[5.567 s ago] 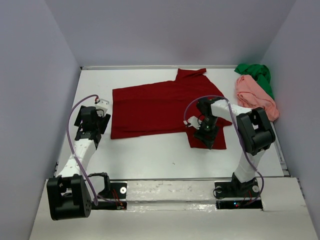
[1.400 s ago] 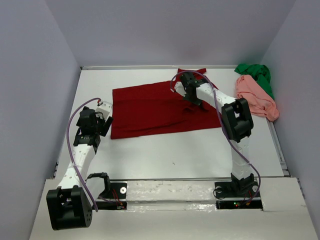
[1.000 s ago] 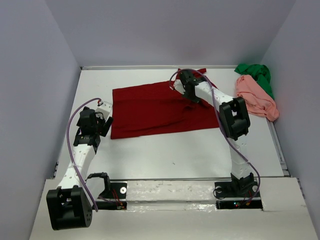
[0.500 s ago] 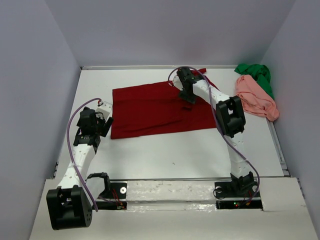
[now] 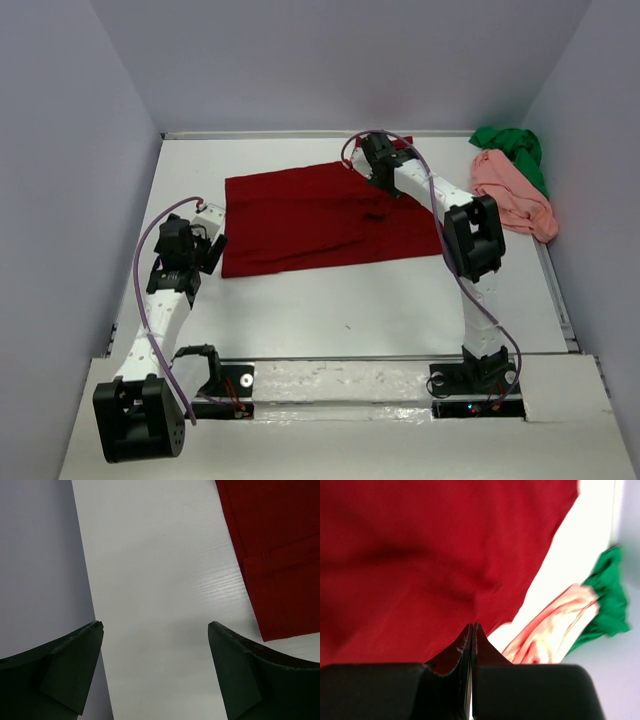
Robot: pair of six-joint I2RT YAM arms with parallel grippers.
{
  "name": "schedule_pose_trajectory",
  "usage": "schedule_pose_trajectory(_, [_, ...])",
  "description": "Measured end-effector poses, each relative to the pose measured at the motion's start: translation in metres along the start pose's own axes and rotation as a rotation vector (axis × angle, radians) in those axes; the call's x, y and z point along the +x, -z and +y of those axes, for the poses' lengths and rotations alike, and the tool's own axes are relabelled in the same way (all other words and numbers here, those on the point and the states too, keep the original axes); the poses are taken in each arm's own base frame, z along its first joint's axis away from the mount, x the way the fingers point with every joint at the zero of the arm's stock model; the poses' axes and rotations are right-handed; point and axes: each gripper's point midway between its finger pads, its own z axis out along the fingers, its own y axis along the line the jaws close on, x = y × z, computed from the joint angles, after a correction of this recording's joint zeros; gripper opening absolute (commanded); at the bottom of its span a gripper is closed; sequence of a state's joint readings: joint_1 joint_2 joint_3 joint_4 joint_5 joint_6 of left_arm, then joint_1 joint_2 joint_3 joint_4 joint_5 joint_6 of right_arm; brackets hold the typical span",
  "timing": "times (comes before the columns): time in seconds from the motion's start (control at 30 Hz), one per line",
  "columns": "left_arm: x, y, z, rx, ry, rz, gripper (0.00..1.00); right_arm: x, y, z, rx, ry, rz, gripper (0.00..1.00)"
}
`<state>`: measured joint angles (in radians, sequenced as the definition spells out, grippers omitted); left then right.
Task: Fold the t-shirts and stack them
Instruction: Fold the flattened tshirt in 1/3 of the way
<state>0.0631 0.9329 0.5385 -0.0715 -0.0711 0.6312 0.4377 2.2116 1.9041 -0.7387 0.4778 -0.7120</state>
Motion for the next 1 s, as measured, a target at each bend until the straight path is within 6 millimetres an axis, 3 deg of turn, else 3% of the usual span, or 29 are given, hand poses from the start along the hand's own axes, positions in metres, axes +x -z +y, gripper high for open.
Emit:
schedule_pose_trajectory(0.2, [-0.003,0.001,-0.002,0.011,0.001,-0.017,0.99,0.031,0.039,0.023,-0.132,-0.052,0.001,0.0])
schedule_pose_trajectory(0.27, [-0.004,0.001,-0.002,0.013,0.001,-0.018,0.99,0.033,0.048,0.028,-0.167,-0.074,-0.006,0.0])
schedule_pose_trajectory(0.6, [-0.006,0.0,-0.006,0.033,0.001,-0.031,0.99,0.032,0.073,0.094,-0.529,-0.148,-0.027,0.0])
schedule_pose_trajectory(0.83, [-0.004,-0.001,-0.007,0.039,0.0,-0.024,0.99,0.02,0.063,0.123,-0.673,-0.155,-0.024,0.0])
schedule_pose_trajectory(1.0, [-0.004,-0.003,-0.007,0.04,0.0,-0.023,0.99,0.012,0.045,0.137,-0.722,-0.151,-0.002,0.0])
